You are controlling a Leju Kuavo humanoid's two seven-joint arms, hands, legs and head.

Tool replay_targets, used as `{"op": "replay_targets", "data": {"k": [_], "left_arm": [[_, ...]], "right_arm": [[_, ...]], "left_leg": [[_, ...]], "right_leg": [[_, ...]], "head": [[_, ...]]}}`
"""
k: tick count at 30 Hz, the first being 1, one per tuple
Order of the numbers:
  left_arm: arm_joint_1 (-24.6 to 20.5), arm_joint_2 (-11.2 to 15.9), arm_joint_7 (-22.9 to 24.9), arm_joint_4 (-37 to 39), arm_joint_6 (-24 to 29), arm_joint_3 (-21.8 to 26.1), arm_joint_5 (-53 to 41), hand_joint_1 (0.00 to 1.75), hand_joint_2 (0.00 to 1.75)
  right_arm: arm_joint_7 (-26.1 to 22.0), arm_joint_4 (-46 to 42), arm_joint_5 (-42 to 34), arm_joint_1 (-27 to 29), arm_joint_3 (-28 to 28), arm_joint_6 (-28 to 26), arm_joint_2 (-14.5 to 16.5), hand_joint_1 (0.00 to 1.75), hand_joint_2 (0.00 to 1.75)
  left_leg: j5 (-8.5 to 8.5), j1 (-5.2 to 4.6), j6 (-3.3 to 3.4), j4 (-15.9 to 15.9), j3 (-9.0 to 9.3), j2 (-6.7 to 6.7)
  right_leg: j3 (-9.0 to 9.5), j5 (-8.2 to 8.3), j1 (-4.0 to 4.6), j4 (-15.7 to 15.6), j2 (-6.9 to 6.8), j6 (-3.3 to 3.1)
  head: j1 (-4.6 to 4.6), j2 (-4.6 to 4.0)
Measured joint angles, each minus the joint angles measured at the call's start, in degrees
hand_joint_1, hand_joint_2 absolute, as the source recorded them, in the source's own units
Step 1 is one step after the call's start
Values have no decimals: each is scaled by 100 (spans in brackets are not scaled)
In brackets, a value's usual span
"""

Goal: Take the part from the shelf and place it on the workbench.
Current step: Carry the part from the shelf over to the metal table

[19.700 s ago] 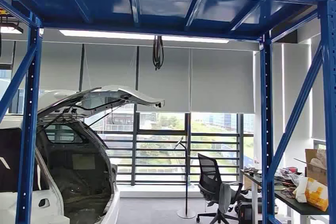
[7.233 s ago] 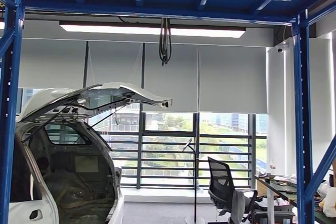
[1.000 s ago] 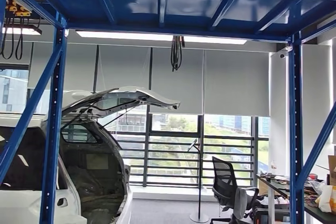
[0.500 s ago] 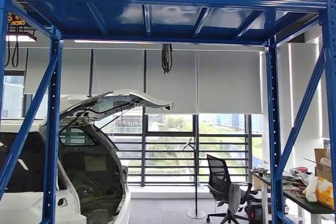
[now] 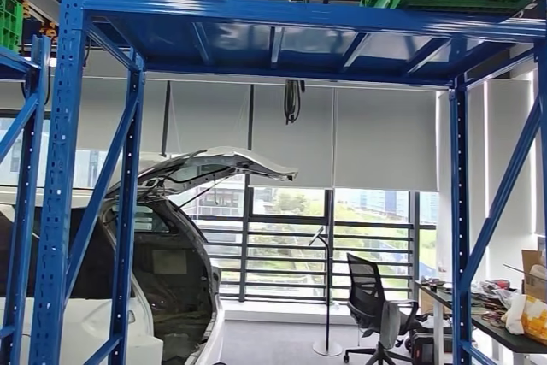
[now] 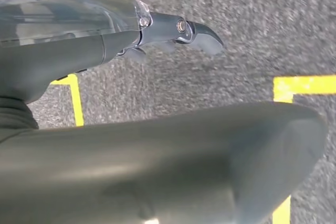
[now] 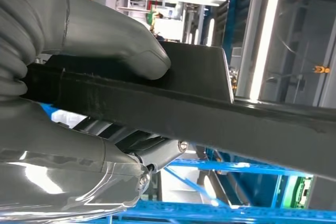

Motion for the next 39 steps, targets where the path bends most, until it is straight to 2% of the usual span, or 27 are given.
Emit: {"op": "replay_targets", "data": {"k": [1,2,3,4,5,7,9,11,13,15,16,17,18,19,20,21,22,24,26,28,30,32,33,34,35,37,39], "left_arm": [[3,16,35,1,2,8,4,0,175],[8,33,74,1,7,18,5,0,175],[12,49,107,1,17,28,5,0,175],[13,63,130,1,28,36,5,0,175],[9,73,147,0,39,42,5,0,175],[-9,82,161,0,49,53,5,0,175],[-19,85,165,0,52,67,6,0,175],[-5,92,167,1,54,78,7,0,175],[1,99,169,1,54,80,8,0,175],[-16,110,171,0,54,81,11,0,175],[-23,115,175,0,52,83,22,0,175],[-19,117,179,0,49,88,37,0,175],[-9,114,186,0,47,100,52,0,175],[1,110,192,0,47,116,66,0,175],[9,106,196,0,49,131,74,0,175],[6,100,198,1,50,144,77,0,175],[-2,93,197,1,52,154,80,0,175],[-11,79,205,1,52,166,86,0,175],[12,72,269,0,58,187,107,0,175],[32,68,352,0,72,222,129,0,175],[22,68,388,0,85,256,144,0,175],[15,68,404,0,94,284,159,0,175],[23,68,412,0,98,297,164,0,175],[32,68,424,0,104,308,169,0,175],[39,67,445,0,113,318,172,0,175],[41,39,493,1,130,331,176,0,175],[45,2,524,1,149,344,178,0,175]], "right_arm": [[-15,-1,2,6,-9,9,-13,175,175],[-30,0,8,14,-18,18,-25,175,175],[-44,0,19,21,-27,21,-34,175,175],[-57,-1,35,27,-38,23,-40,175,175],[-69,-6,53,29,-51,25,-45,175,175],[-88,-24,74,33,-79,40,-55,175,175],[-98,-38,83,41,-98,57,-69,175,175],[-101,-59,90,43,-102,65,-78,175,175],[-107,-85,92,43,-103,71,-78,175,175],[-101,-90,93,55,-105,80,-82,175,175],[-87,-84,96,60,-105,92,-87,175,175],[-67,-74,102,64,-105,108,-93,175,175],[-47,-60,112,65,-104,124,-102,175,175],[-33,-43,123,64,-103,137,-110,175,175],[-25,-28,133,64,-102,142,-117,175,175],[-21,-16,142,63,-101,144,-122,175,175],[-20,-10,147,59,-101,145,-127,175,175],[-16,-5,160,49,-99,149,-134,175,175],[-8,12,196,21,-84,151,-146,175,175],[1,45,236,-24,-58,149,-169,175,175],[2,82,254,-45,-35,144,-205,175,175],[2,127,262,-47,-20,142,-248,175,175],[2,150,265,-47,-13,142,-265,175,175],[2,167,268,-49,-3,137,-278,175,175],[2,178,275,-53,8,126,-289,175,175],[-2,184,302,-52,32,91,-314,175,175],[-15,187,338,-32,51,63,-359,175,175]], "left_leg": [[40,-6,7,3,-51,-22],[76,-12,6,6,-97,-51],[108,-18,0,8,-137,-87],[135,-23,-7,8,-167,-129],[157,-27,-16,8,-187,-174],[196,-31,-48,12,-229,-265],[238,-8,-107,11,-280,-354],[257,9,-169,13,-328,-413],[84,-3,-201,228,-461,-294],[-281,-7,-231,863,-760,-122],[-431,-4,-254,1228,-920,-89],[-497,-1,-276,1478,-1021,-69],[-455,6,-296,1526,-1026,-48],[-317,15,-313,1357,-926,-14],[-120,26,-329,1012,-741,56],[23,22,-340,637,-546,182],[127,13,-319,342,-408,280],[161,-24,-244,123,-337,368],[203,-30,-151,123,-373,270],[246,-12,-77,117,-397,187],[283,-1,-21,114,-434,89],[309,-11,4,115,-467,-36],[320,-19,6,116,-475,-102],[329,-26,3,116,-478,-169],[338,-33,-2,116,-477,-239],[358,-38,-24,119,-492,-373],[394,-12,-78,122,-541,-494]], "right_leg": [[-99,-177,-10,345,1,13],[-131,-263,-15,558,4,17],[-57,-243,-16,561,14,11],[122,-130,-14,341,40,-9],[384,39,-10,-51,116,-47],[830,270,-4,-787,340,-139],[961,308,10,-1046,433,-185],[971,326,7,-1128,316,-203],[989,354,-15,-1248,179,-254],[971,372,-14,-1290,42,-291],[953,375,-10,-1279,-28,-296],[936,374,-5,-1265,-94,-296],[921,372,-4,-1246,-156,-293],[908,367,-4,-1224,-213,-286],[897,357,-5,-1197,-266,-271],[884,341,1,-1166,-316,-246],[866,323,16,-1122,-364,-217],[836,305,45,-1065,-456,-164],[829,295,41,-1047,-507,-118],[769,136,8,-884,-319,-55],[538,-234,-22,-314,-66,-5],[260,-522,-34,372,-2,7],[219,-522,-34,506,6,1],[277,-415,-33,423,21,-17],[428,-227,-31,139,60,-47],[791,125,-27,-613,305,-140],[957,244,-12,-1001,484,-203]], "head": [[0,0],[1,0],[1,0],[1,0],[1,0],[1,0],[1,0],[2,0],[4,0],[4,0],[5,0],[5,0],[5,0],[5,0],[5,0],[5,0],[4,0],[4,0],[4,0],[3,0],[3,0],[3,0],[3,0],[3,0],[3,0],[3,0],[4,1]]}}
